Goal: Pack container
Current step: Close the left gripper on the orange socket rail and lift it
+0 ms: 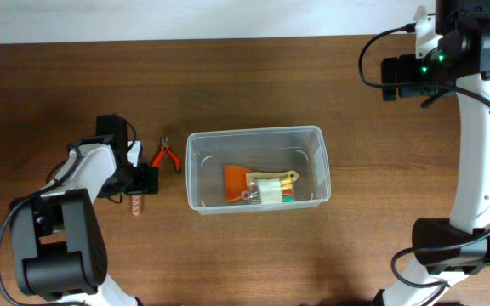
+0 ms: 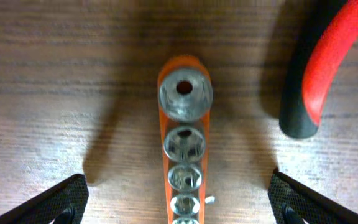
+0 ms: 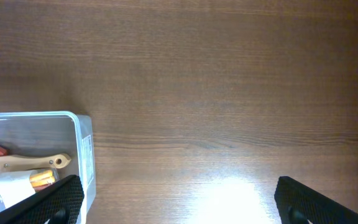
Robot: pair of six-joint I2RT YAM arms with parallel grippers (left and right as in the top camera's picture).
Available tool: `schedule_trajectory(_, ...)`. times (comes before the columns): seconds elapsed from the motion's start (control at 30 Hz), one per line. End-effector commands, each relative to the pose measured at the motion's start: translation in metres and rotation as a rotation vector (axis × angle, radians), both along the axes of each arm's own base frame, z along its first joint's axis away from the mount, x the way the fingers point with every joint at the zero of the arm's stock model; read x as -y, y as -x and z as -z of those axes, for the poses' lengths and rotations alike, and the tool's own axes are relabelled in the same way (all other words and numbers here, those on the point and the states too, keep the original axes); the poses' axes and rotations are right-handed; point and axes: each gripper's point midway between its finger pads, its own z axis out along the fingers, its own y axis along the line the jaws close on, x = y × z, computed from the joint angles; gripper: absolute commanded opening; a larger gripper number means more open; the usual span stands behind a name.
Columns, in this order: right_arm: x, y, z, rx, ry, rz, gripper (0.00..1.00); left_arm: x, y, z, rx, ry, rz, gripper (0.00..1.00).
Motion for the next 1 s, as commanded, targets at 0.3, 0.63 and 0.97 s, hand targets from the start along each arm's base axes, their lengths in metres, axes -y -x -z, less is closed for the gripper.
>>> schedule_trajectory(0.3, 0.0, 0.0, 0.004, -0.01, -0.011, 0.008, 0.99, -0.001, 0.019, 0.024, -0.107, 0.004, -0.007, 0.68)
schedule_trajectory(0.63, 0.0, 0.0, 0.004, -0.01, -0.011, 0.009, 0.99, 0.0, 0.024, 0.023, -0.126, 0.006, -0.006, 0.4)
schedule_trajectory(0.97, 0.0, 0.0, 0.004, -0.012, -0.011, 0.009, 0.99, 0.0, 0.023, 0.023, -0.125, 0.006, -0.006, 0.13)
